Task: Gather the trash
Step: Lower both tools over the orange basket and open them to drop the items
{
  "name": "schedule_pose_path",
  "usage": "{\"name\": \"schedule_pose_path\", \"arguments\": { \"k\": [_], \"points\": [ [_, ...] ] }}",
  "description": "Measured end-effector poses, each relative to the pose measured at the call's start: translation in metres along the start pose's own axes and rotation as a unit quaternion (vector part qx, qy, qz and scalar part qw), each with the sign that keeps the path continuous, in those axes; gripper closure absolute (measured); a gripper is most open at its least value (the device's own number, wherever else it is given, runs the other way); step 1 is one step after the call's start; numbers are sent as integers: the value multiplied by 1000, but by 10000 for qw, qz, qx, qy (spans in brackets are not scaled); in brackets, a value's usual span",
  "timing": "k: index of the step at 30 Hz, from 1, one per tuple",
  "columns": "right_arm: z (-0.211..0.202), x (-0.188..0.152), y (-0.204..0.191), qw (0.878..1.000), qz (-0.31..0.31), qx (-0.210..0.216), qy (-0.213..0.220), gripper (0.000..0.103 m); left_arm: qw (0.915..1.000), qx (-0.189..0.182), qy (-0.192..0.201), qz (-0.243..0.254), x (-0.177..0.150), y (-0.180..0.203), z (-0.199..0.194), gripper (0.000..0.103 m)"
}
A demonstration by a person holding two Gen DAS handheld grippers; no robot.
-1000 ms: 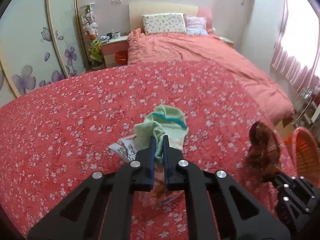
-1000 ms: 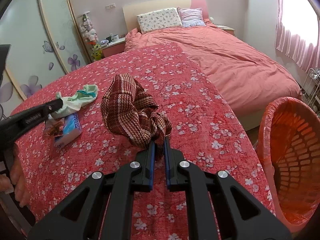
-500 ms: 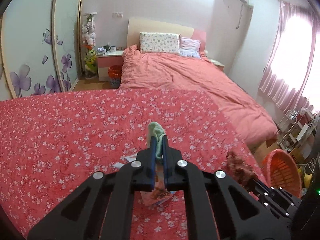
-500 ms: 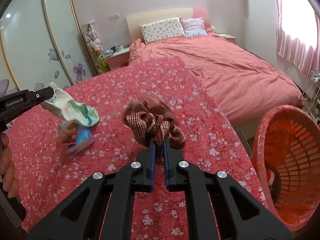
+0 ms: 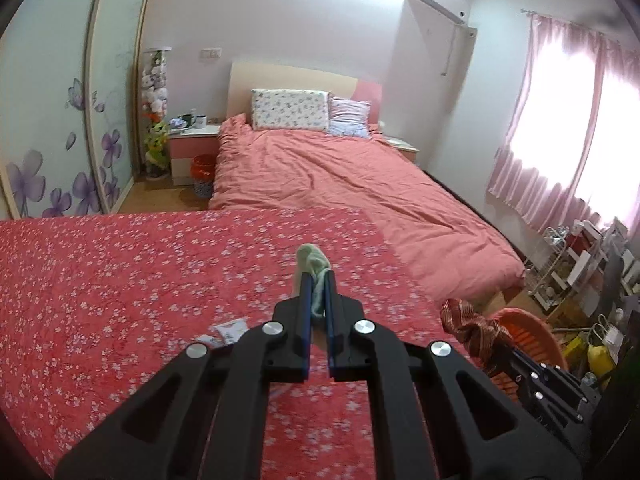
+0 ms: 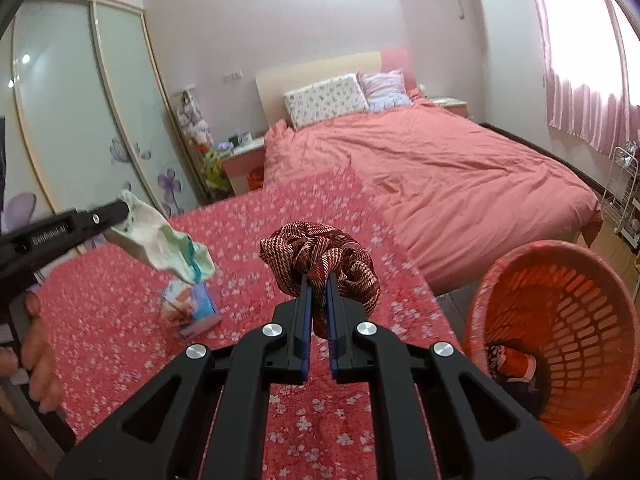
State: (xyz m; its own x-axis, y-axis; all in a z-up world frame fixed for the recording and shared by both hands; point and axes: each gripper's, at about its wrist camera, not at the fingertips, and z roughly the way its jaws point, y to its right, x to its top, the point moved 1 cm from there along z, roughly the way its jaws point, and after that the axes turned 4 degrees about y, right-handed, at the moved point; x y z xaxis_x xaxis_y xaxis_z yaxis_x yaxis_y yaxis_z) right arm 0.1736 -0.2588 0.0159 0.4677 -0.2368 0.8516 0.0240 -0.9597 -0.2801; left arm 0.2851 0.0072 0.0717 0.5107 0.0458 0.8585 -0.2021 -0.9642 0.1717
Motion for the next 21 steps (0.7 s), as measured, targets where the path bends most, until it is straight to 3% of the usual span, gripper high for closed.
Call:
{"name": "schedule_pose_path", "arguments": {
  "k": [10,21],
  "points": [
    [-63,19,38,9954,259,-474,794,96,9979,-539,120,338,2,65,-24,96],
    [-97,18,93,9859,602,-1047,1158,96,9862,-1461,-8,783,-18,165,-28,96]
  ]
}}
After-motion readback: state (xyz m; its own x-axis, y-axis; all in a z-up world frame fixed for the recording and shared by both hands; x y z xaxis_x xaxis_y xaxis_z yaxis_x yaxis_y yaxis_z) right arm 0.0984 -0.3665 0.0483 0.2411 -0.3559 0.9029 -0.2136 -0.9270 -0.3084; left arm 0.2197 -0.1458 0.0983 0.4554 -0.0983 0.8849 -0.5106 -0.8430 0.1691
